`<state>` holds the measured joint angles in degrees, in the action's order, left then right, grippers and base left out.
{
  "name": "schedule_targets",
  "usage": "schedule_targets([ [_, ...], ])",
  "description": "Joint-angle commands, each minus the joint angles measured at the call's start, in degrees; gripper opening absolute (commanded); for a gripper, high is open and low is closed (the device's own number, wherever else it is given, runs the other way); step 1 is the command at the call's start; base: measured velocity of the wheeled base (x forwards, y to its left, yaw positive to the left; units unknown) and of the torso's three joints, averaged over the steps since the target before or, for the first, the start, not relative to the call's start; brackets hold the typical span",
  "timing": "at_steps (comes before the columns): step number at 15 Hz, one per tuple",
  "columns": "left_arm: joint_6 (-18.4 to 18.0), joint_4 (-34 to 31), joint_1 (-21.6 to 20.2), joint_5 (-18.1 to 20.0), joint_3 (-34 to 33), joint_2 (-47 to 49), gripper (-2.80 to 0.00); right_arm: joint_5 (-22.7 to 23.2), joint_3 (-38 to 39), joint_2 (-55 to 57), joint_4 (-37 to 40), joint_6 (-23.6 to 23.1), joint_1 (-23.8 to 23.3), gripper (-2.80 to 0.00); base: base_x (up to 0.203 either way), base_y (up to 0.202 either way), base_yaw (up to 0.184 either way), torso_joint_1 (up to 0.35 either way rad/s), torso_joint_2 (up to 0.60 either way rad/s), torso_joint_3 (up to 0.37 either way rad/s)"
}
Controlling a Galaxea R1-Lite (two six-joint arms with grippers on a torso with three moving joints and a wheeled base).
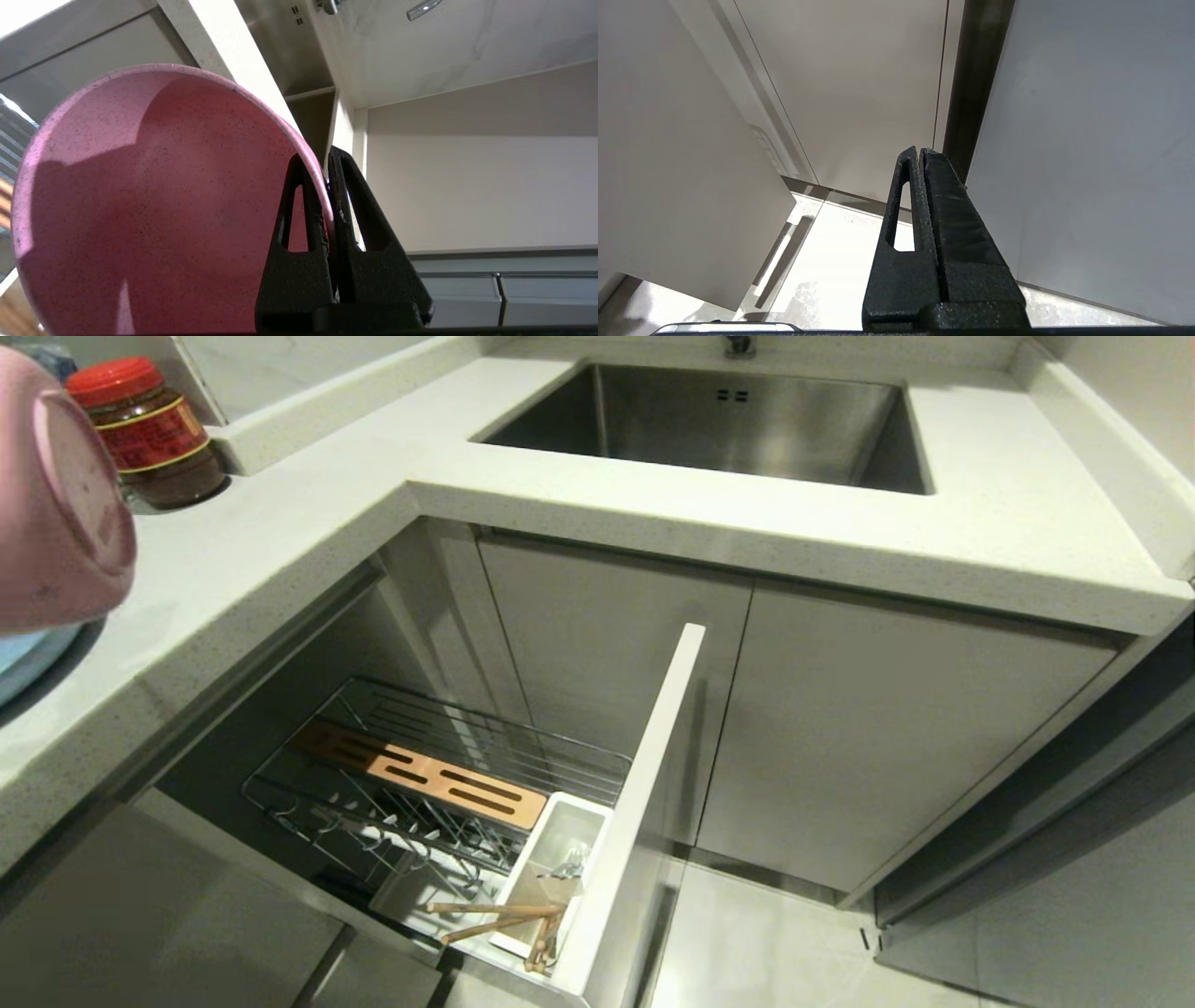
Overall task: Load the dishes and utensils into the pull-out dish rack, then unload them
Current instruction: Pick up the bowl and place it in the cupboard
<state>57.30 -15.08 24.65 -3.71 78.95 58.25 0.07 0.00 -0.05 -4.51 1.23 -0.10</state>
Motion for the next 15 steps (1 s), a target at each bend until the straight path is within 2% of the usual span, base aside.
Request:
schedule_targets([
  [1, 0.5, 9.6, 1.4, -0.5, -9.0, -0.3, -2.8, 0.0, 1.5, 0.0, -0.1, 0.0, 0.0, -2.8, 0.0, 0.0, 0.0, 0.0, 0.0, 0.0],
  [4, 2.1, 20.7, 2.7, -1.4, -19.5, 3.0, -2.8, 0.0, 1.5, 0.0, -0.1, 0.0, 0.0, -2.8, 0.0, 0.0, 0.0, 0.0, 0.0, 0.0],
  [7, 3.8, 30.4, 3.7, -4.2, -25.3, 8.5, -2.8, 0.0, 1.5, 0.0, -0.1, 0.0, 0.0, -2.8, 0.0, 0.0, 0.0, 0.0, 0.0, 0.0],
  [11, 4.0, 38.5, 7.2, -15.0, -27.1, 19.5, -2.8, 0.0, 1.5, 0.0, -0.1, 0.0, 0.0, -2.8, 0.0, 0.0, 0.0, 0.0, 0.0, 0.0],
  [13, 4.2, 42.0, 8.8, -19.7, -27.8, 24.6, -2.8, 0.0, 1.5, 0.0, 0.0, 0.0, 0.0, -2.8, 0.0, 0.0, 0.0, 0.0, 0.0, 0.0],
  [15, 5.0, 48.2, 9.6, -23.6, -29.2, 29.7, -2.8, 0.0, 1.5, 0.0, 0.0, 0.0, 0.0, -2.8, 0.0, 0.0, 0.0, 0.0, 0.0, 0.0],
])
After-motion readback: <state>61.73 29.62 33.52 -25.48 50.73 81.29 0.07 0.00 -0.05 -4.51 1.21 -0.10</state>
